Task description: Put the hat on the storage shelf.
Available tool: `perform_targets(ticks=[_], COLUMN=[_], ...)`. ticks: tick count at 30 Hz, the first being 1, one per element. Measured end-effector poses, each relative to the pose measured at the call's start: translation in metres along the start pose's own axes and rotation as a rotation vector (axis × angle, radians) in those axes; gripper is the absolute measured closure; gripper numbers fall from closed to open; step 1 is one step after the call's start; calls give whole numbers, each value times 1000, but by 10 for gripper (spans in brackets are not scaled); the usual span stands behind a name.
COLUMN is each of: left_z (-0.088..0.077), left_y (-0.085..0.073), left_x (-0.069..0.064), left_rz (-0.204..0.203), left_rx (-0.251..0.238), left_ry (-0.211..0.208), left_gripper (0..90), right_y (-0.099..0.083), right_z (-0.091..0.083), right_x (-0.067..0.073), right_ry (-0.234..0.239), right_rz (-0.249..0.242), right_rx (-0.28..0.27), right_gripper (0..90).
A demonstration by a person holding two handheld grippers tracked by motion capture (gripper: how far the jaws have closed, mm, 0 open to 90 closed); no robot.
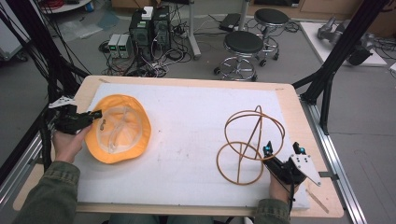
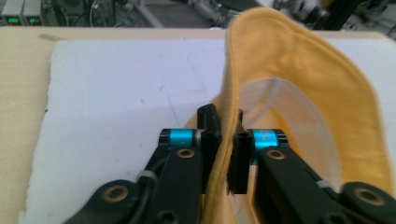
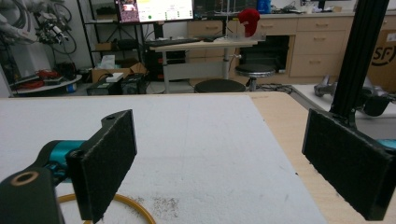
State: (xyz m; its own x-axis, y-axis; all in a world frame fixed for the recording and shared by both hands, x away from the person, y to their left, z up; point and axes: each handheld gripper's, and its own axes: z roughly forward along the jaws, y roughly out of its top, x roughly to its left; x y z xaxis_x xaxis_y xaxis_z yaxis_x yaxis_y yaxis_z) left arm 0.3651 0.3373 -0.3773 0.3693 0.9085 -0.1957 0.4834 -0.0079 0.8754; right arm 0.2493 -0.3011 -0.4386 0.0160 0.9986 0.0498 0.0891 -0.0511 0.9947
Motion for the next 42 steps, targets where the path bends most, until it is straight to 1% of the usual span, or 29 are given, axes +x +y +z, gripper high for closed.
perform_targets(ticks=[2, 3, 4, 7, 10, 13, 16, 18, 20, 21, 22, 23, 24, 26, 27, 30, 31, 32, 33, 35, 38, 42], left_z=[-1, -1, -1, -1, -1, -4, -8, -11, -14, -17, -20, -24, -26, -34, -37, -47, -49, -53, -55, -61, -67, -70], left_y=[0, -1, -1, -1, 0, 1, 4, 6, 8, 9, 10, 11, 12, 16, 17, 23, 25, 27, 28, 32, 37, 44], left_x=[-4, -6, -7, -9, -12, -14, -16, -17, -20, -22, -24, -26, -28, -34, -36, -45, -47, -50, -52, -57, -66, -73], left_rz=[39, 51, 53, 44, 51, 51, 35, 42, 47, 63, 77, 80, 76, 81, 83, 77, 76, 70, 67, 60, 79, 83], left_rx=[-9, -9, -15, -33, -56, -92, -143, -174, -225, -258, -299, -353, -390, -478, -502, -599, -622, -655, -673, -726, -779, -809], left_ry=[4, 1, -2, -19, -26, -32, -42, -35, -38, -33, -31, -37, -38, -36, -34, -22, -15, 2, 9, 28, 51, 43], left_gripper=[875, 875, 876, 876, 875, 876, 876, 876, 875, 875, 875, 874, 875, 875, 875, 875, 875, 875, 875, 875, 874, 873], right_y=[0, 0, 0, 0, 0, 0, 0, 0, 0, 0, 0, 0, 0, 0, 0, 0, 0, 0, 0, 0, 0, 0], right_z=[0, 0, 0, 0, 1, 0, 1, 1, 1, 1, 0, 0, 0, 0, 0, 0, 0, 0, 0, -1, -1, -1], right_x=[0, 0, -1, -1, -1, -1, -1, -1, -1, -1, -1, -1, -1, -1, -1, -1, -1, -1, -1, -2, -2, -2], right_ry=[-2, -2, -4, -2, -1, -5, -4, -6, -9, -9, -10, -12, -12, -10, -10, -7, -7, -7, -7, -7, -6, -3], right_rz=[2, 6, 9, 13, 12, 11, 11, 12, 13, 13, 15, 17, 23, 29, 29, 22, 25, 32, 32, 32, 34, 36], right_rx=[-2, -1, -1, -1, -2, 0, -1, -3, -5, -5, -3, -8, -7, -6, -6, -8, -9, -7, -7, -7, -8, -6], right_gripper=[89, 89, 89, 89, 89, 89, 89, 89, 89, 89, 89, 89, 89, 89, 89, 89, 89, 89, 89, 89, 89, 89])
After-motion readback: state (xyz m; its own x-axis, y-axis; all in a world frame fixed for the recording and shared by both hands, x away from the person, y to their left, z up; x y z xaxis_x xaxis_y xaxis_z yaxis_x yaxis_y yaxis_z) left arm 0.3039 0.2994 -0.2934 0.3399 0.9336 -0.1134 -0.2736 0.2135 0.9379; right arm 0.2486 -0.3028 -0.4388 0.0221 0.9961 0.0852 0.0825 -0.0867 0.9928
